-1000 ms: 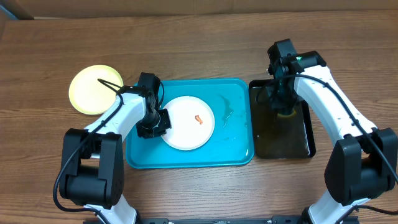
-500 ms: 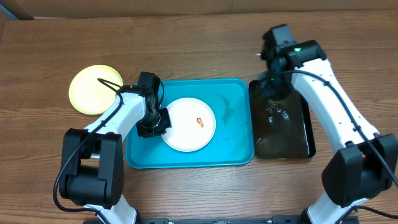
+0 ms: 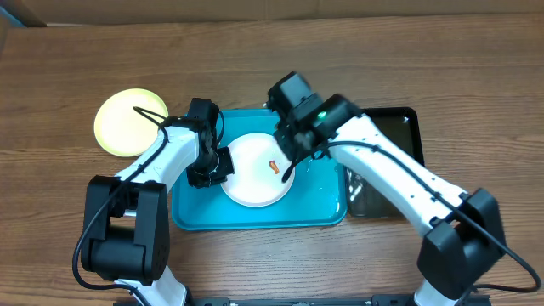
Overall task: Clean dirty plates on tray and stack at the side
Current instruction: 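Carry the sponge left and wipe the white plate on the tray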
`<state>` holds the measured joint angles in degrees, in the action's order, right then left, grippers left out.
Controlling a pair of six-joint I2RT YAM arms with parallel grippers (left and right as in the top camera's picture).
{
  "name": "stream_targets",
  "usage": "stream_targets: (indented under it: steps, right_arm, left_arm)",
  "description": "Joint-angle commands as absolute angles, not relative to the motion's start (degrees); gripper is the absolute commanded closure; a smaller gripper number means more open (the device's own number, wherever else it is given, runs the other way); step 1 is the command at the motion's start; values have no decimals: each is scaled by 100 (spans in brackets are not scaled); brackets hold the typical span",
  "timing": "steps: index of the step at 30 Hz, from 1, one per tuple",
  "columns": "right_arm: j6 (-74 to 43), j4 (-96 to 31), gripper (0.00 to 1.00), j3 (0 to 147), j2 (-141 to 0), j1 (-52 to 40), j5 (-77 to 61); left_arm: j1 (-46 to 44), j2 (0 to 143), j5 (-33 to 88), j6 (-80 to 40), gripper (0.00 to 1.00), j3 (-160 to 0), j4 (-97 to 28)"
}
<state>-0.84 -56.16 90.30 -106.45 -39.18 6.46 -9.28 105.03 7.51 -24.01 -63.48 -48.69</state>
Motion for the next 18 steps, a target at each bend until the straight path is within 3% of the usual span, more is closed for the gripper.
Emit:
stream_targets:
  steps: [1,18]
  right_arm:
    - [-180,-5413,96,8973,-10954,-4143,1140]
    - [-368,-4960,96,8967,-12138,-4399,1155]
  left_arm:
    - [-939,10573,757,-2423,90,-6440,-4860]
    - [-939,10573,757,-2423,90,-6440,-4873]
